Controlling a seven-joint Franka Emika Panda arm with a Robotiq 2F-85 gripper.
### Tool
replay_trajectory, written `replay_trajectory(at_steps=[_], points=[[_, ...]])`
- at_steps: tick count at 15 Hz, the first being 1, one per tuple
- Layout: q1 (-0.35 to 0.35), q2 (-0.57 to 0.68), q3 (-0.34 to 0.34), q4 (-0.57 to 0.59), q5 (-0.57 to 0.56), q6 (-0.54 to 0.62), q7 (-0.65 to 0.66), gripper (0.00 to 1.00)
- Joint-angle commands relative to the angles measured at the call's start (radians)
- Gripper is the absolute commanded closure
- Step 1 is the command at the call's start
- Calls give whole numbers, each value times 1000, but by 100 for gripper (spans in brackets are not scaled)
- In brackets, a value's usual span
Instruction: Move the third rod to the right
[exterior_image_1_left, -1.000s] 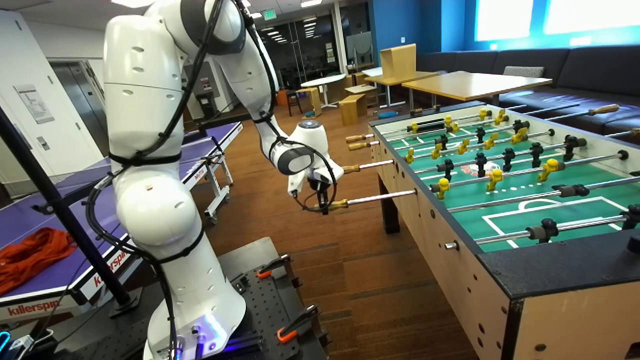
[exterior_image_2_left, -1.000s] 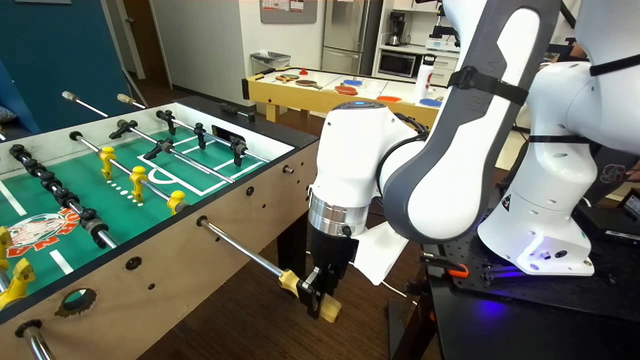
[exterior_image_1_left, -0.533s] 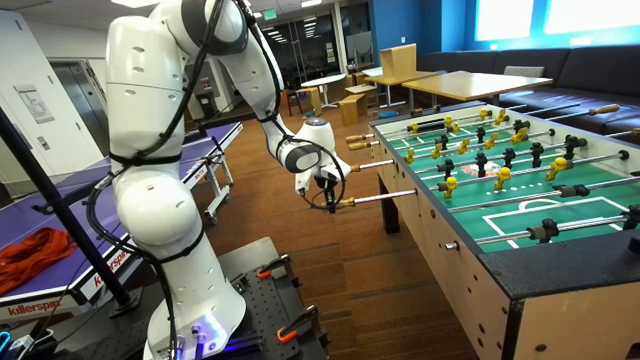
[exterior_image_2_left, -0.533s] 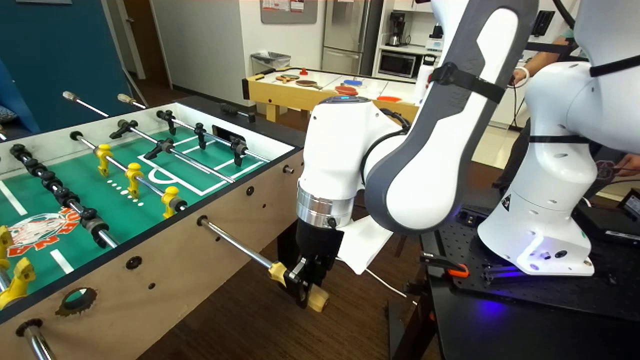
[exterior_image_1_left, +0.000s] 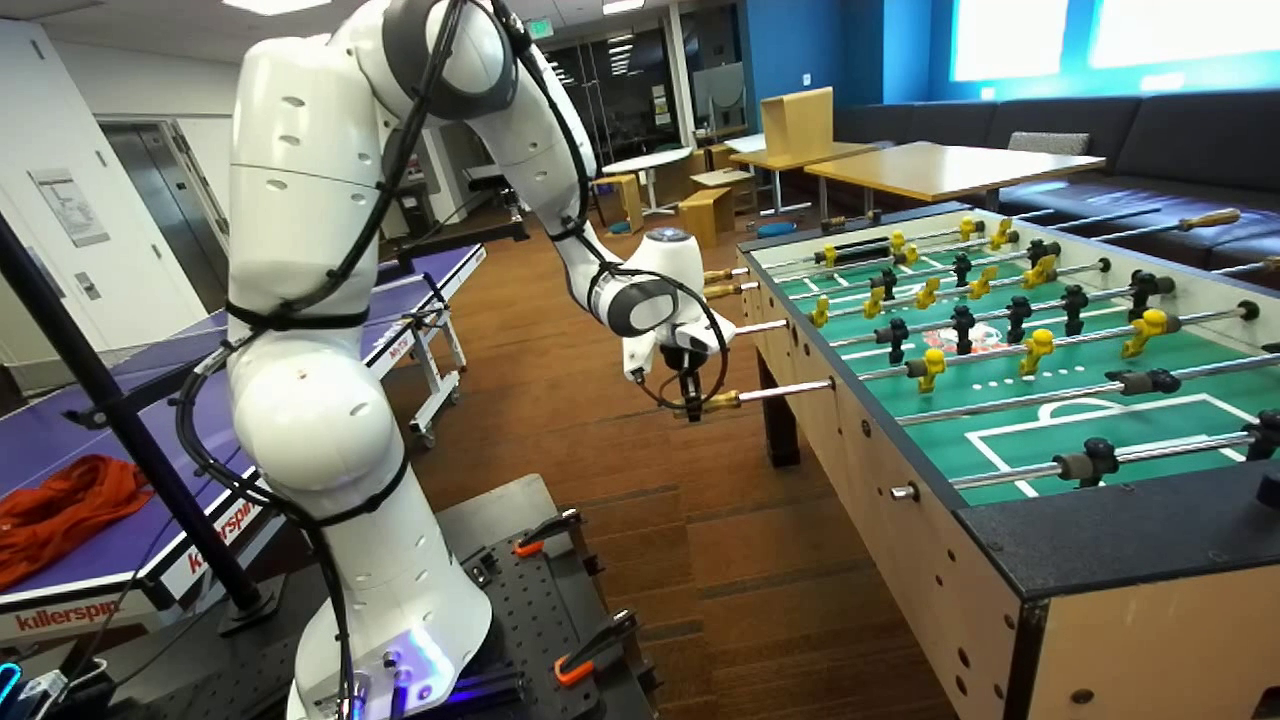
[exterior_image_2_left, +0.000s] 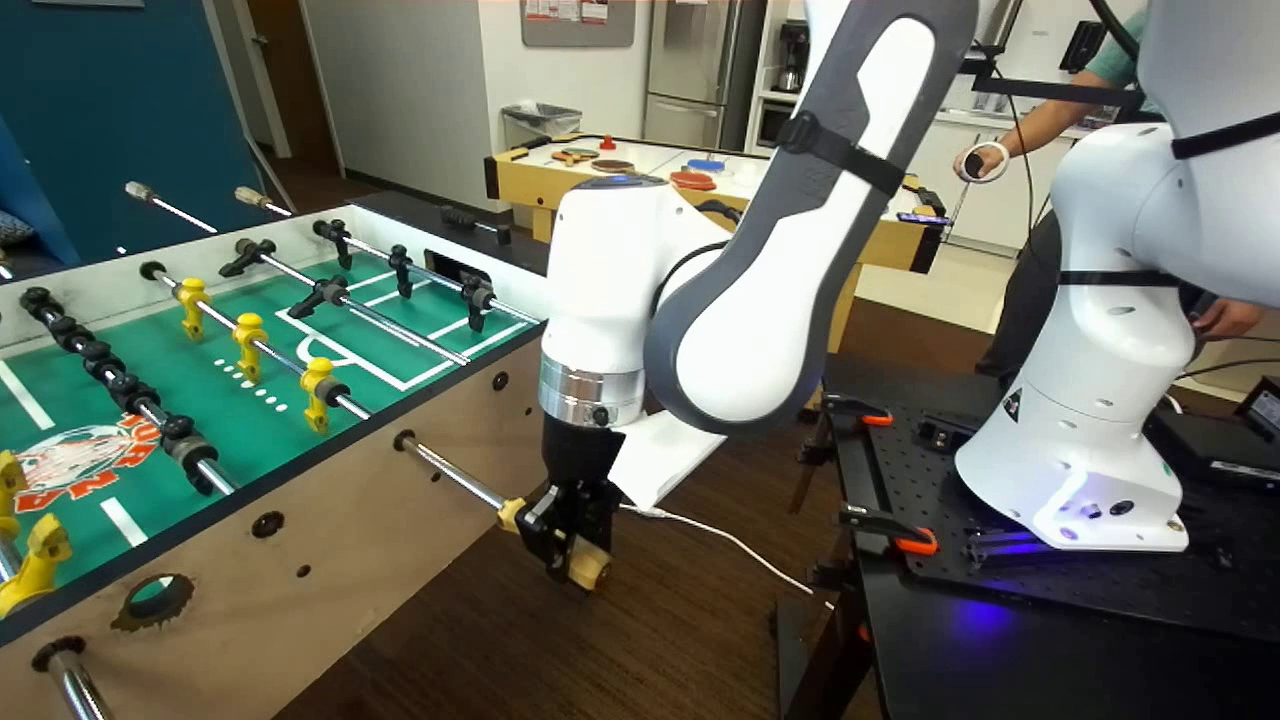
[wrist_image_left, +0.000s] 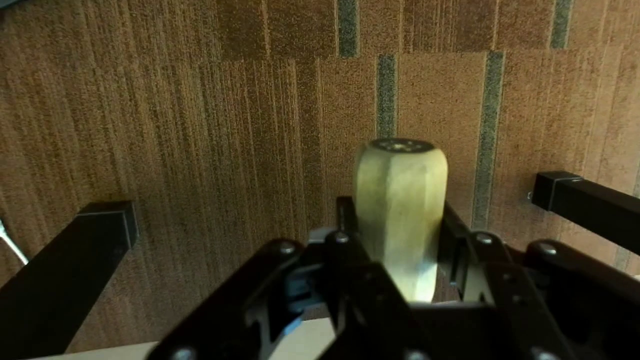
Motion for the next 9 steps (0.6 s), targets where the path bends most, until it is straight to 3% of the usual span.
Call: replay_trajectory(at_steps=[1,9], points=[[-54,-16,-59,70,-53,-81,-49,85],[-130,69,-75,242,-62,-166,-123,85]])
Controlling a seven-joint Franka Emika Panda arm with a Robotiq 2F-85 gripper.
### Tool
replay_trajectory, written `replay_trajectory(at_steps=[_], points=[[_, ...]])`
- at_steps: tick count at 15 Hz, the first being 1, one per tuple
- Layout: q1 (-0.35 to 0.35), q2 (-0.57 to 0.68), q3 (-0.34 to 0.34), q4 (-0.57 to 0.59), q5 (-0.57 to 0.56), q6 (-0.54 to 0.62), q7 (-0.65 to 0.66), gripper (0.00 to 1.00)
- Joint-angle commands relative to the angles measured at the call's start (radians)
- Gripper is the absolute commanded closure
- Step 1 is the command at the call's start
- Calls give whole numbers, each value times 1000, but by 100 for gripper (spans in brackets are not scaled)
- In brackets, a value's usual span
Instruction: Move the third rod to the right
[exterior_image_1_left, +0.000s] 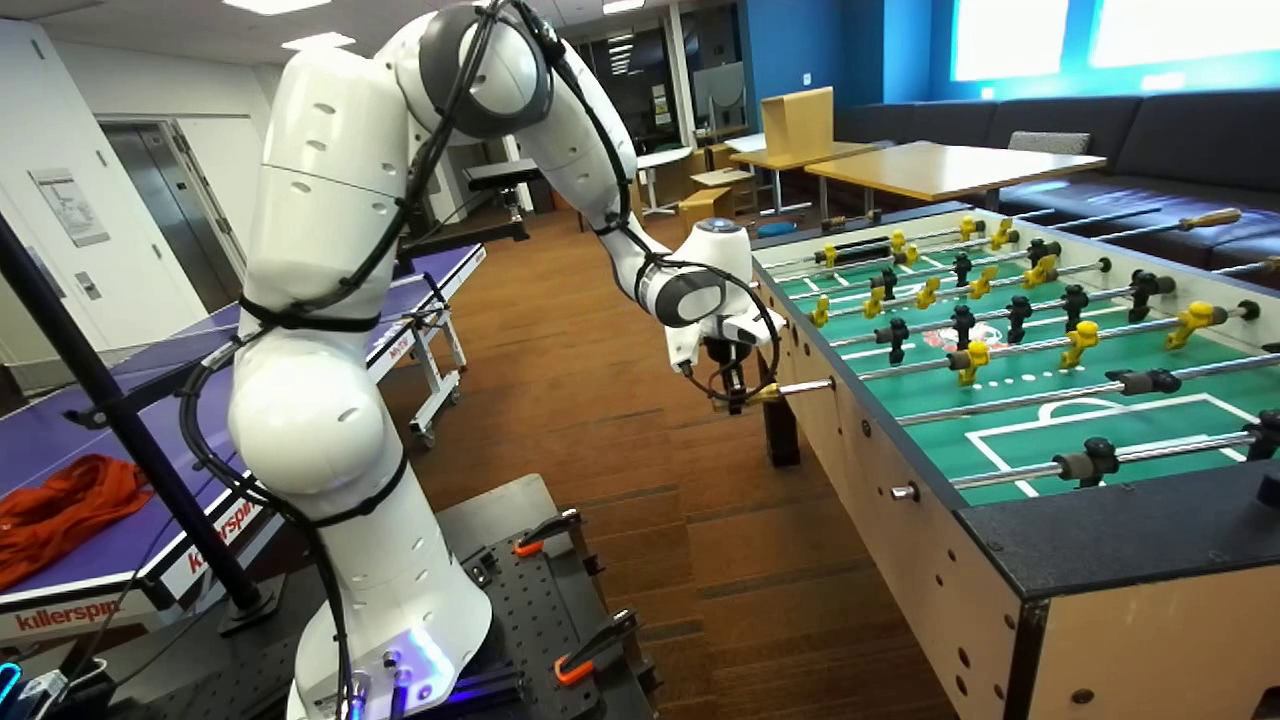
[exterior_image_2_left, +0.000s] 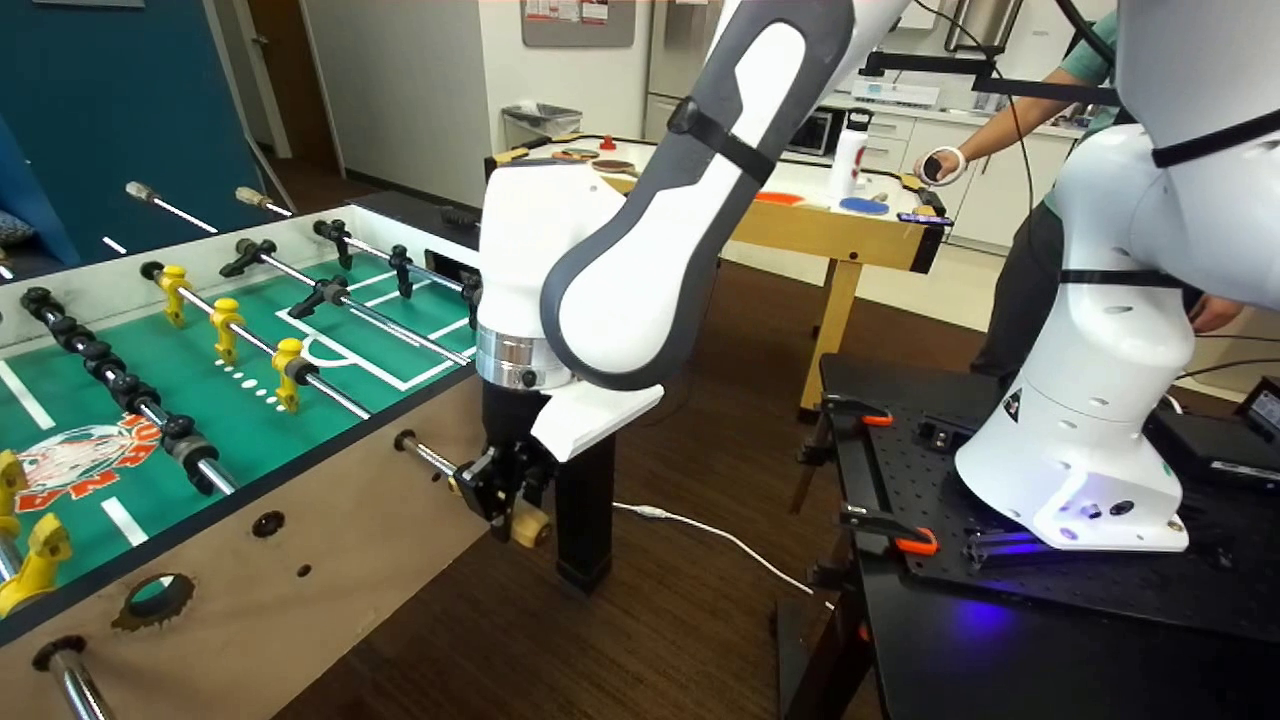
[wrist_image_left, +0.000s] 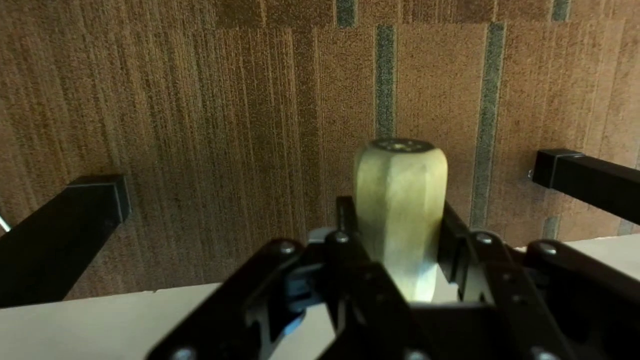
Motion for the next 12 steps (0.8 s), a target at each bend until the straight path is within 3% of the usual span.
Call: replay_trajectory(at_steps=[1,10,11,12], points=[[-66,-22,-45,67,-34,-70,-67,85],[-85,21,-45,141,-34,-104,-90,85],[-82,18,-45,137,-34,-103,-88,79],[-84,12,-40,131,-30,-104,-89,35]])
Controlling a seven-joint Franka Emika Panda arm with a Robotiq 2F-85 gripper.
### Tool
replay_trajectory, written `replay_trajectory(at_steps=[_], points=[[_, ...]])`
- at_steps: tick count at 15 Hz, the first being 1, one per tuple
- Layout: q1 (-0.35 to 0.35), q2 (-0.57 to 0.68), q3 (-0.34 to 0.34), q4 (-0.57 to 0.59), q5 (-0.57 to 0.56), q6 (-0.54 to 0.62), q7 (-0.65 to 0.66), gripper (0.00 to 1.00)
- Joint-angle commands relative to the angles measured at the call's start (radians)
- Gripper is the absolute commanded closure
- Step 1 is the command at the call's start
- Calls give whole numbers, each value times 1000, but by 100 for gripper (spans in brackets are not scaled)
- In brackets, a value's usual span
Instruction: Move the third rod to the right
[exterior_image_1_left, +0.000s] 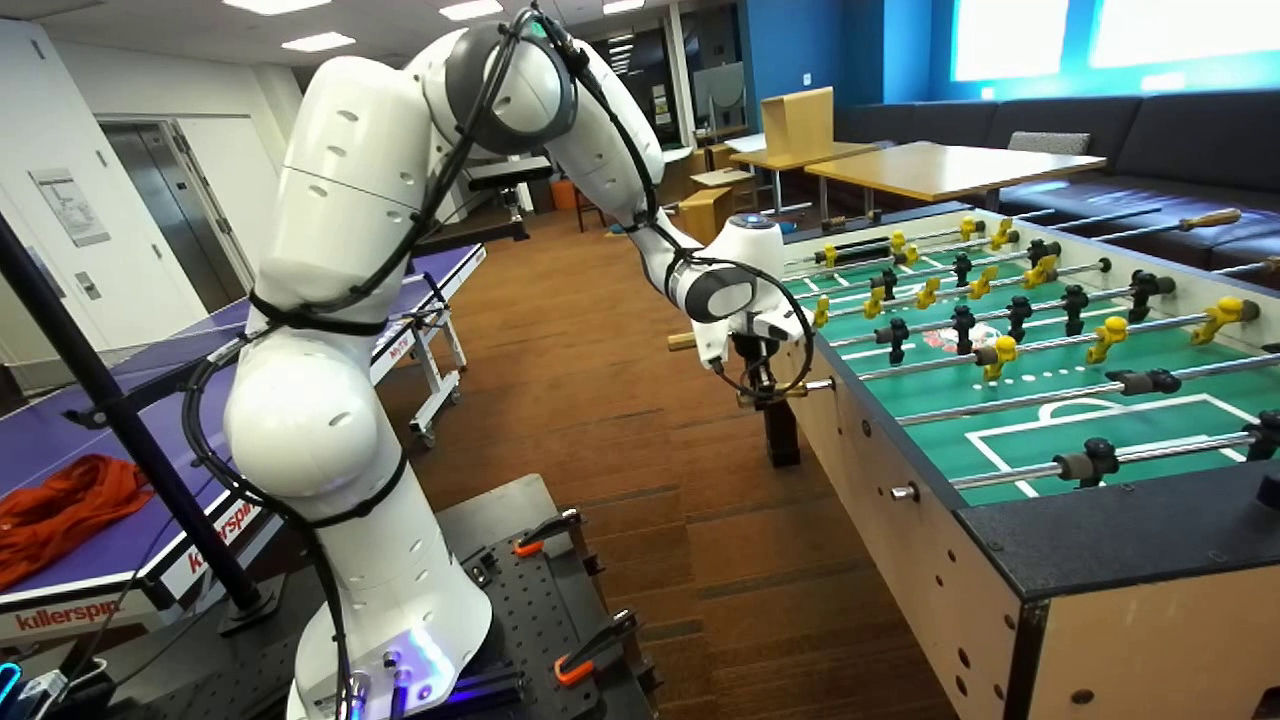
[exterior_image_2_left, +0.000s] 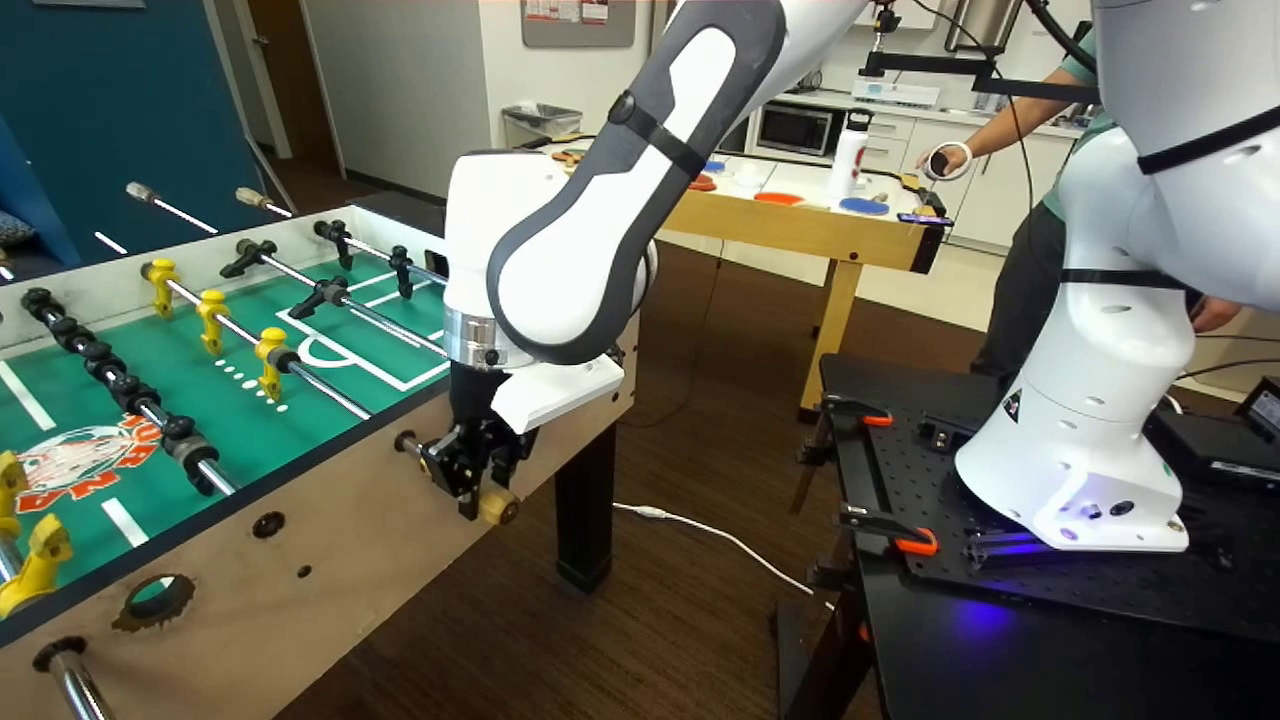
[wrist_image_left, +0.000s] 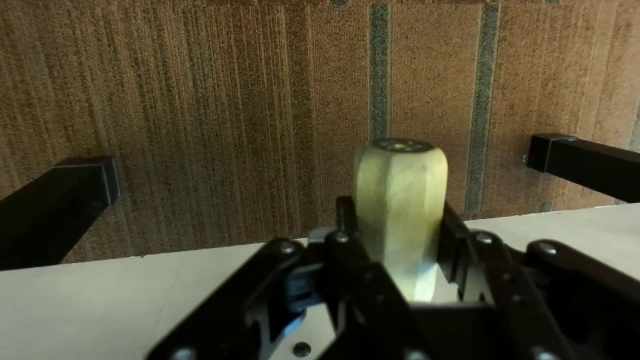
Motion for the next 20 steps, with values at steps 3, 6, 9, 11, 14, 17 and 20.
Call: replay_trajectory(at_steps=[3,6,9,11,14,17,20], points=[[-31,-108,-55,-21,-39,-36,-33,21],[-34,-236,-87,-88,-54,-56,-18,1],[-52,-391,-83,-168,-55,-117,-31,0],[-59,-493,-76,-219,-49,-163,-38,0],[-59,-619,-76,-281,-64,-223,-23,0],[-65,-717,-70,-334,-89,-263,-7,0],[-73,-787,-60,-385,-107,-274,5,0]])
